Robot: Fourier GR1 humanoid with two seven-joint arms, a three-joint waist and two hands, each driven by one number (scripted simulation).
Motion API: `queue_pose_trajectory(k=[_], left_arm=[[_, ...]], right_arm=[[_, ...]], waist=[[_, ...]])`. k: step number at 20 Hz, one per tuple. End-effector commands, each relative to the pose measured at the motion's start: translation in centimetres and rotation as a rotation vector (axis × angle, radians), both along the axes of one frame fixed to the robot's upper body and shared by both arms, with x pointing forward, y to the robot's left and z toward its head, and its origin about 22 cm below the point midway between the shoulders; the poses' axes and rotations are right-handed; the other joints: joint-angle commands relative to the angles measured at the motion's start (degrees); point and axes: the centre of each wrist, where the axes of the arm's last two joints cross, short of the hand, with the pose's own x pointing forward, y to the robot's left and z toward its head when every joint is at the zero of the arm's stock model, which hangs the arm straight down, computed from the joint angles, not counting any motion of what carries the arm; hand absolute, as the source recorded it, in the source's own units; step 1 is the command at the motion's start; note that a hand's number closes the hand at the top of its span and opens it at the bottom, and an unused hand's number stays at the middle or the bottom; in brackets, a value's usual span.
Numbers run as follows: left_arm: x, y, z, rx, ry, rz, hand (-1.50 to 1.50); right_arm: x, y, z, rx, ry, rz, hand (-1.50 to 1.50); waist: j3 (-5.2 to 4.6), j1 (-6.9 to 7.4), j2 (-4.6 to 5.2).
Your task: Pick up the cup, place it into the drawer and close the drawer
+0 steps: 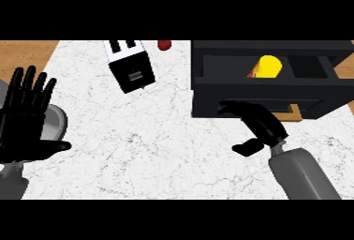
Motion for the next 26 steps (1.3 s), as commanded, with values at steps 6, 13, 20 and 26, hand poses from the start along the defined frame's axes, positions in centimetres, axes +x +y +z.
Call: queue_pose_trajectory(k=[6, 13, 20, 26], left_arm=[[-0.6, 1.8, -1.6, -0.014, -0.003, -0.01, -1.5], [0.1, 2.0, -1.9, -0.027, -0.004, -0.028, -1.5], [0.6, 2.4, -2.1, -0.037, -0.014, -0.065, -1.5], [0.0, 2.0, -2.7, -0.015, -0.035, -0.07, -1.5]], right_arm=[[6.5, -0.7, -1.3, 0.021, 0.06, -0.034, -1.5], [8.2, -4.0, -2.4, 0.065, 0.093, -0.021, -1.5], [10.5, -5.7, 0.5, 0.032, 0.098, -0.042, -1.5], [11.8, -7.2, 3.5, 0.048, 0.097, -0.065, -1.5]], waist=[[0.02, 0.22, 0.21], [0.07, 0.87, 0.7], [0.12, 2.45, 1.63], [0.13, 3.69, 1.92]])
